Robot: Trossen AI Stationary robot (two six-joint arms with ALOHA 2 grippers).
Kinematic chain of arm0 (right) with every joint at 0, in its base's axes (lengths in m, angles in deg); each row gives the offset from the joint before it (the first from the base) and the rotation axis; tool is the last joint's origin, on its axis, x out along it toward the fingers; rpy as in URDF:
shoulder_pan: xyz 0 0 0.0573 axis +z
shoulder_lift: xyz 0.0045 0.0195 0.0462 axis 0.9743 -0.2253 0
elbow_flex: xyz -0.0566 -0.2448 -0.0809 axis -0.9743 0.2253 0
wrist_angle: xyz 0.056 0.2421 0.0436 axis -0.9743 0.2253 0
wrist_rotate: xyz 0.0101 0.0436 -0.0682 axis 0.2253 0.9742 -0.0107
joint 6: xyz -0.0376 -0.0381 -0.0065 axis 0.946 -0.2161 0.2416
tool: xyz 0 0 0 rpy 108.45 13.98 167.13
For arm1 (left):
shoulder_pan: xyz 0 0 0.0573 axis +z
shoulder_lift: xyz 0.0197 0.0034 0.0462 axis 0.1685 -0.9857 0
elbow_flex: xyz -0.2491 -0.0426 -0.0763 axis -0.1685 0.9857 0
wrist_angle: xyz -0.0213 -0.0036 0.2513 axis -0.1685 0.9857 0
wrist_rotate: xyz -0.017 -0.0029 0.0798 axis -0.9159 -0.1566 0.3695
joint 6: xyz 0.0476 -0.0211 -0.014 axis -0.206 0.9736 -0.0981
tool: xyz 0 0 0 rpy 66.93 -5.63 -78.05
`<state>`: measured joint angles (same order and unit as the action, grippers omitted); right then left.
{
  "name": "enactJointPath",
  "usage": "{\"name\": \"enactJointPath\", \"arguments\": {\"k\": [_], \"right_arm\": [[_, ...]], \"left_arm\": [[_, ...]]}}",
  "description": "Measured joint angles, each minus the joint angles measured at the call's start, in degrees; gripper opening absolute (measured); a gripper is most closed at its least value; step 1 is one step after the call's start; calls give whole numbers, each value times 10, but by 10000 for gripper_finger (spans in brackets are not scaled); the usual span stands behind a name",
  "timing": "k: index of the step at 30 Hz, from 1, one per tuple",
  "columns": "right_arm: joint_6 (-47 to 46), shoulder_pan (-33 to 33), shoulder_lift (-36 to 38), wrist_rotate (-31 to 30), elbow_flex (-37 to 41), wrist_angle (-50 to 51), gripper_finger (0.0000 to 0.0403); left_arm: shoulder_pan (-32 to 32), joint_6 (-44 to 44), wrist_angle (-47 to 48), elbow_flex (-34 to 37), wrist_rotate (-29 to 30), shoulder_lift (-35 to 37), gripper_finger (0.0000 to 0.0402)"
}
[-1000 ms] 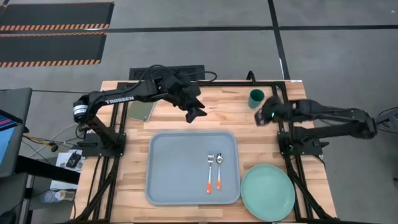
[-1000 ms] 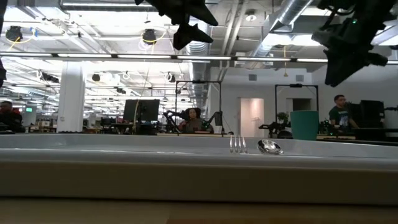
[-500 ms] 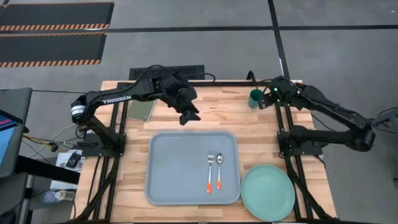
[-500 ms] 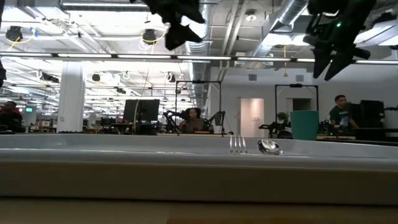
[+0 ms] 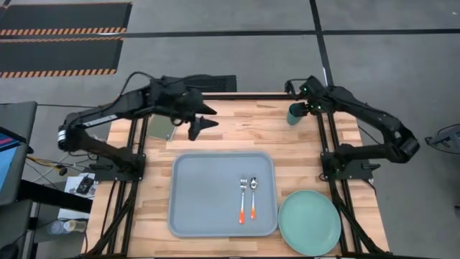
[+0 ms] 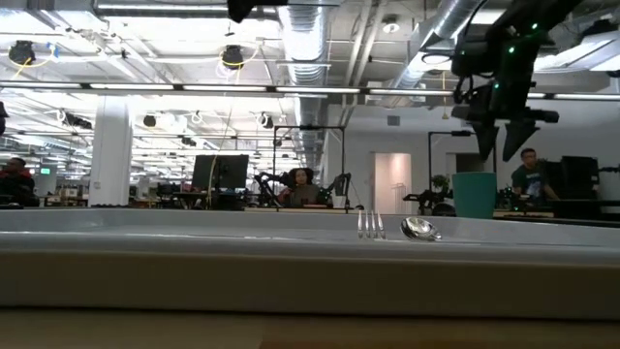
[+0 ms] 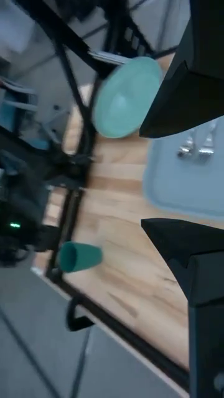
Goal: Pick and place plate/cup/fork/spoon on tray
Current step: Put the green glass in the top left corner of the light gray tray
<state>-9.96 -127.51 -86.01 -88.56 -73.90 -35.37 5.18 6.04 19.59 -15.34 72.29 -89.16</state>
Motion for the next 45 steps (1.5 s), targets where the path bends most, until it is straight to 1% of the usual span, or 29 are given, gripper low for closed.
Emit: {"name": "enactJointPath", "arguments": {"k": [5,8,11,13,17,22,24,28,29,33,37,41,45], "right_arm": [[12,-24,-27,18,0,-11,233],[14,-34,-42,23,0,-16,226],[15,-36,-57,33,0,-34,216],[17,-36,-68,37,0,-46,204],[18,-36,-86,37,0,-59,170],[17,-36,-103,37,0,-64,123],[10,-31,-103,36,0,-69,94],[9,-17,-98,37,0,-74,21],[8,-11,-97,37,0,-75,14],[-13,22,-97,50,0,-78,19],[-31,74,-105,64,-10,-109,7],[-43,123,-144,68,-65,-112,10],[-35,164,-215,85,-150,-110,5]], "left_arm": [[-4,60,-129,166,4,89,210],[-3,102,-224,257,6,143,210],[0,136,-287,319,11,184,210],[1,149,-304,344,18,208,210],[1,164,-309,367,27,243,210],[1,172,-299,370,34,270,210],[1,172,-299,370,35,276,210],[1,172,-293,370,35,278,210],[1,172,-290,370,36,278,210],[0,167,-278,370,36,275,210],[0,165,-276,370,36,274,210],[0,165,-275,370,44,274,210],[0,165,-275,370,45,274,210]]}}
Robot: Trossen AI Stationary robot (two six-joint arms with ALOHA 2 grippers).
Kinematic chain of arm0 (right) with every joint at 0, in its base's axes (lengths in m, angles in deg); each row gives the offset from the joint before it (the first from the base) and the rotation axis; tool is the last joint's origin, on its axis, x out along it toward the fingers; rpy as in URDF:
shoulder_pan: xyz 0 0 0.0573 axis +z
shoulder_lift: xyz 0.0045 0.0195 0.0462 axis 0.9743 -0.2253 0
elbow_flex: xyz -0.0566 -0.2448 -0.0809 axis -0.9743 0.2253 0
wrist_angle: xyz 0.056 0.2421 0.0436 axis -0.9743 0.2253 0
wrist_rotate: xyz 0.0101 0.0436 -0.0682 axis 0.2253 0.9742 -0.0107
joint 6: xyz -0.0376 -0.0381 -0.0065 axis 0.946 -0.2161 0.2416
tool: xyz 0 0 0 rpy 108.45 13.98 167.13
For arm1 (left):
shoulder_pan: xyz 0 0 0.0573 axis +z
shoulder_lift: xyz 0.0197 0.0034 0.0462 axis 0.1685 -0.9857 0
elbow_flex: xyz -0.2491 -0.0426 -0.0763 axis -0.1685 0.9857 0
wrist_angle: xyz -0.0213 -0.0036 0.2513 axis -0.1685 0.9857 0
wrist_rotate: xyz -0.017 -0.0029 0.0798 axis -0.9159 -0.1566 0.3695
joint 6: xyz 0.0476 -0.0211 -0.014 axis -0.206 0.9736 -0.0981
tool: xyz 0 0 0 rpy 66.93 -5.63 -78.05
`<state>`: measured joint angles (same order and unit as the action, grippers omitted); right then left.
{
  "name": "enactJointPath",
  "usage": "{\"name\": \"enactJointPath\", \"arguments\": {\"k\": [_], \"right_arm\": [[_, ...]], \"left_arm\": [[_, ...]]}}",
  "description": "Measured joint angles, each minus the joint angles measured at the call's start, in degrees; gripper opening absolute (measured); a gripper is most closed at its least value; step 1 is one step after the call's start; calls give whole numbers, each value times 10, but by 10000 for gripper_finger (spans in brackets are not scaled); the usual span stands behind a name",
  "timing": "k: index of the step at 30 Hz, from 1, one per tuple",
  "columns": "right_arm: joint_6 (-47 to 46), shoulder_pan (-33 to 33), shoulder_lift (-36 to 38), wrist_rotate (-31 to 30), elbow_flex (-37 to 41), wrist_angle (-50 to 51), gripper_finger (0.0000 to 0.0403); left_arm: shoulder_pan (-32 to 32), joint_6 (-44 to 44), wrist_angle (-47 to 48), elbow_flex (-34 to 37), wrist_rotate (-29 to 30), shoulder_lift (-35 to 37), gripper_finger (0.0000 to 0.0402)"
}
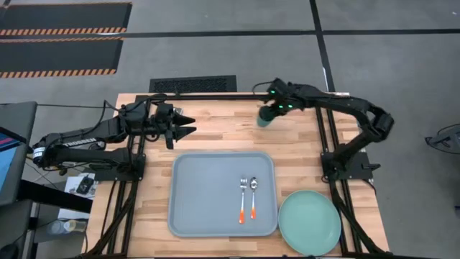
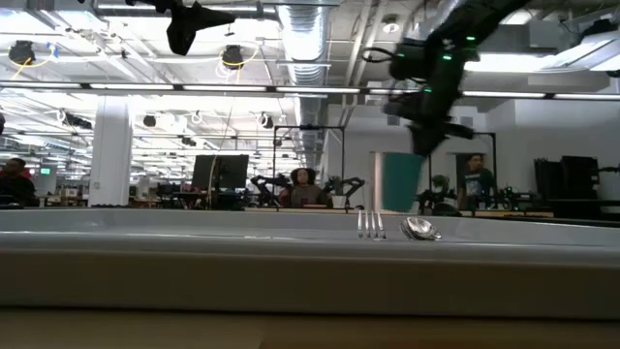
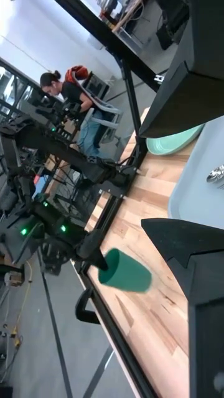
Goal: Pick and place plate/cup/fork/spoon on tray
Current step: Put the green glass in the top left corner of the light gray tray
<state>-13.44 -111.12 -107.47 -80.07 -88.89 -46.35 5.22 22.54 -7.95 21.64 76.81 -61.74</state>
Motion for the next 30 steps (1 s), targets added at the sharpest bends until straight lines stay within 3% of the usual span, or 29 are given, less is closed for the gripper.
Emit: {"name": "enactJointPath", "arguments": {"k": [7,18,23,30], "right_arm": [[35,62,-143,52,-177,6,9],[92,129,-335,73,-419,109,13],[103,138,-374,74,-472,124,15],[103,139,-390,72,-478,123,32]], "left_arm": [[0,8,10,0,0,6,210],[0,15,69,0,13,55,210],[0,16,93,0,24,70,210],[0,15,107,0,25,75,210]]}}
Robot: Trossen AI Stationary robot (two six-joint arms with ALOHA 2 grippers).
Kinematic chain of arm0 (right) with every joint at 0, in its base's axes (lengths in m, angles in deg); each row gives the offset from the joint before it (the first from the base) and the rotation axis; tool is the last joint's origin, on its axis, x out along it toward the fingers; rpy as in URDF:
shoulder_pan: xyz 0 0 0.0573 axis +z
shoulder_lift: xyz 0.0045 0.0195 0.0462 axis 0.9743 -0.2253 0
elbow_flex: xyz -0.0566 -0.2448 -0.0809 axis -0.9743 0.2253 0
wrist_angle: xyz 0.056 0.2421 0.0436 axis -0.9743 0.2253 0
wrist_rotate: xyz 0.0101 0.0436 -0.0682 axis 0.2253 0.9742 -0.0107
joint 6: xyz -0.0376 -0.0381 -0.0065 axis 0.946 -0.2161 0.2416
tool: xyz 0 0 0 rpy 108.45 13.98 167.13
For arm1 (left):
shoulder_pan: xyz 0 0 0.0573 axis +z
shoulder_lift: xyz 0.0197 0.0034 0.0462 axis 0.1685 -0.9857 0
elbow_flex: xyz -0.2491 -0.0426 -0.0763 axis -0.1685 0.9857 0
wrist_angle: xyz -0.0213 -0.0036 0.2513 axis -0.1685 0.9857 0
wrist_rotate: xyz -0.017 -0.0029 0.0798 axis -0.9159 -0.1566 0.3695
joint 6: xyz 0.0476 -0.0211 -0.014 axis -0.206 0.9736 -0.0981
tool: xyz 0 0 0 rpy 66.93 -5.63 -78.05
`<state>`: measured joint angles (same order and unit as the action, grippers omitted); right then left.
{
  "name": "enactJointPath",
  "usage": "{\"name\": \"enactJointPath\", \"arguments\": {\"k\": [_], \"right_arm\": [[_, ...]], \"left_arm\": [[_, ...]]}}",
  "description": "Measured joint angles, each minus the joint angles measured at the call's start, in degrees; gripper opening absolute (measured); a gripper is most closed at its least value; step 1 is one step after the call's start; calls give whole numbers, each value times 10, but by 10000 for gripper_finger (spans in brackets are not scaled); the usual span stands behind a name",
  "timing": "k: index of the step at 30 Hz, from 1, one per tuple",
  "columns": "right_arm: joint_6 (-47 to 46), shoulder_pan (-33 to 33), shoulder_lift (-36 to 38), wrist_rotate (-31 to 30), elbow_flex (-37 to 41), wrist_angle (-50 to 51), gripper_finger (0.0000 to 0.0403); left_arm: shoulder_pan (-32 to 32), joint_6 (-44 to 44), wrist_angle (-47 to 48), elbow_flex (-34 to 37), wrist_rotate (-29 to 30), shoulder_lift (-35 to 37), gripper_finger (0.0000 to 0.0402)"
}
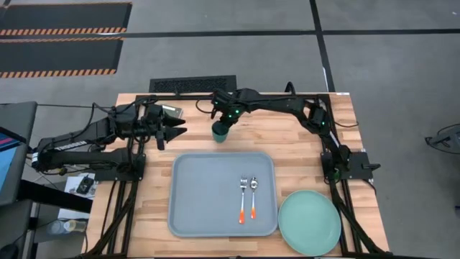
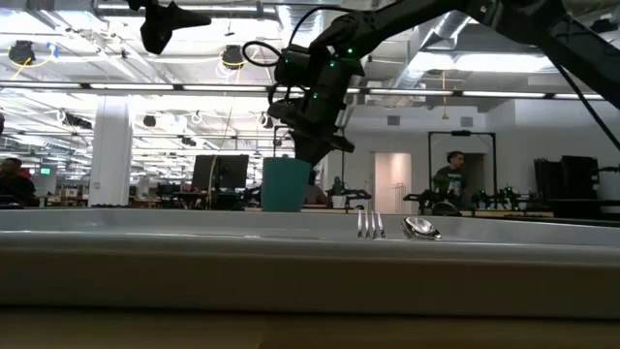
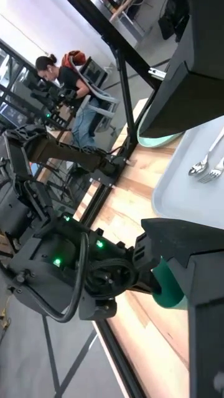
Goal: Pick and place plate/cup/fork/spoon on tray
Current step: Put the green glass in the top left corner of the light gray tray
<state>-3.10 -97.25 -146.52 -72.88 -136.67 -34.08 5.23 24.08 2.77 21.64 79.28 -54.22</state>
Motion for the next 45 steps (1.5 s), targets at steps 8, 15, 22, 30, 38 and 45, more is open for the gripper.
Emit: {"name": "enactJointPath", "arguments": {"k": [8,15,22,30,38,45], "right_arm": [[14,0,4,0,0,-16,52],[20,3,4,16,0,-9,126],[20,-8,43,57,-2,2,199],[30,-33,165,58,-1,62,217],[25,-24,309,-14,-2,173,207],[-14,15,383,-91,-2,224,206]], "left_arm": [[0,0,6,0,1,0,210],[0,0,11,0,5,0,210],[0,-2,66,0,66,0,210],[0,17,65,5,195,-35,210],[28,-5,-37,-13,123,-243,210],[71,-66,2,-100,117,-397,210]]}}
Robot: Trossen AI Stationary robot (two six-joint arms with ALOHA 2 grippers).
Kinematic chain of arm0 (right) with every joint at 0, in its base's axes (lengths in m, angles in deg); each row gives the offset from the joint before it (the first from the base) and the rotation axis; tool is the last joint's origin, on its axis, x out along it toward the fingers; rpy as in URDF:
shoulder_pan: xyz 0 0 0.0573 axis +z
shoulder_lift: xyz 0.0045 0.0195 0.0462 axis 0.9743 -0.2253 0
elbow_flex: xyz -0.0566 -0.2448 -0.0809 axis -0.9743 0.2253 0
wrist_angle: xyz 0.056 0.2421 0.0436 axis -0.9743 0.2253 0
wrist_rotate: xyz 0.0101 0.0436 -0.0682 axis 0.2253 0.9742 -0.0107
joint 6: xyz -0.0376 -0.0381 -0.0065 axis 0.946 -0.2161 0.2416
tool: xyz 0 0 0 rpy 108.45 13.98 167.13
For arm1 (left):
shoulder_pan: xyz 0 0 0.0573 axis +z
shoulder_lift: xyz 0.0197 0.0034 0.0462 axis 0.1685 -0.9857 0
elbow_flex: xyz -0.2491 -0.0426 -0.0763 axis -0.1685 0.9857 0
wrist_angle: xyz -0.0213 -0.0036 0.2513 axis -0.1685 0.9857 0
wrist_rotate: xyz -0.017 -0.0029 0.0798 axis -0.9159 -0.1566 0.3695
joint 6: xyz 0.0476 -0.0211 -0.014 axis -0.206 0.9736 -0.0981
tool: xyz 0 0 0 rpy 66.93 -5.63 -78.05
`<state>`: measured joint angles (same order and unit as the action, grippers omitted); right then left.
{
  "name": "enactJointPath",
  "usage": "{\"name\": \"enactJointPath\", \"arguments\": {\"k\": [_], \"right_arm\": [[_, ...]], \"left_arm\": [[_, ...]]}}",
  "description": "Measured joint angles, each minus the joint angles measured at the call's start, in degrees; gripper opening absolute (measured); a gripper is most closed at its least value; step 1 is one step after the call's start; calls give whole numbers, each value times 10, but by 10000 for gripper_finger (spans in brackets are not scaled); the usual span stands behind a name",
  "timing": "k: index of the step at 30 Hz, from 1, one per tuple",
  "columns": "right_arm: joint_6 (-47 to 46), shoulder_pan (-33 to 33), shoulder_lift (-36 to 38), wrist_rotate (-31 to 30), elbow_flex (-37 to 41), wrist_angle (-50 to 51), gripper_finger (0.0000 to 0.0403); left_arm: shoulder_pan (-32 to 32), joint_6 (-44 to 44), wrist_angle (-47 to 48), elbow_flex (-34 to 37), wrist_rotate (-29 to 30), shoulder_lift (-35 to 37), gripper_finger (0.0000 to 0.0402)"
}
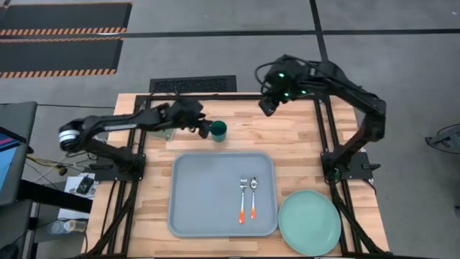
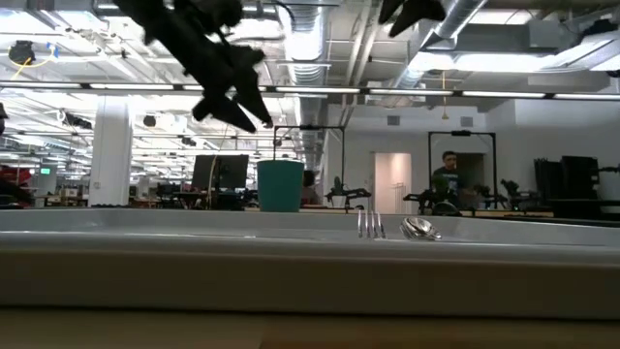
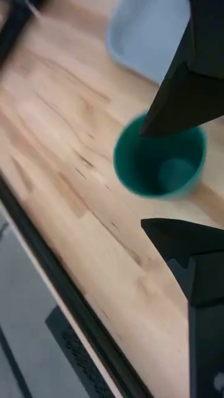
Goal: Pick and place plate/cup/fork/spoon on tray
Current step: Put the green glass in the top left corner of the light gray tray
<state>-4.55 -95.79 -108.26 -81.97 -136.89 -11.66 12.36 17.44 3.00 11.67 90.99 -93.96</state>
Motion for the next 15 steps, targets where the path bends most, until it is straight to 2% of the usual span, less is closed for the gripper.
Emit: {"name": "enactJointPath", "arguments": {"k": [8,15], "right_arm": [[-7,51,24,-45,0,11,201],[-7,66,14,-49,0,12,196]], "left_arm": [[30,-50,59,-75,-32,-114,210],[38,-61,67,-78,-42,-141,210]]}}
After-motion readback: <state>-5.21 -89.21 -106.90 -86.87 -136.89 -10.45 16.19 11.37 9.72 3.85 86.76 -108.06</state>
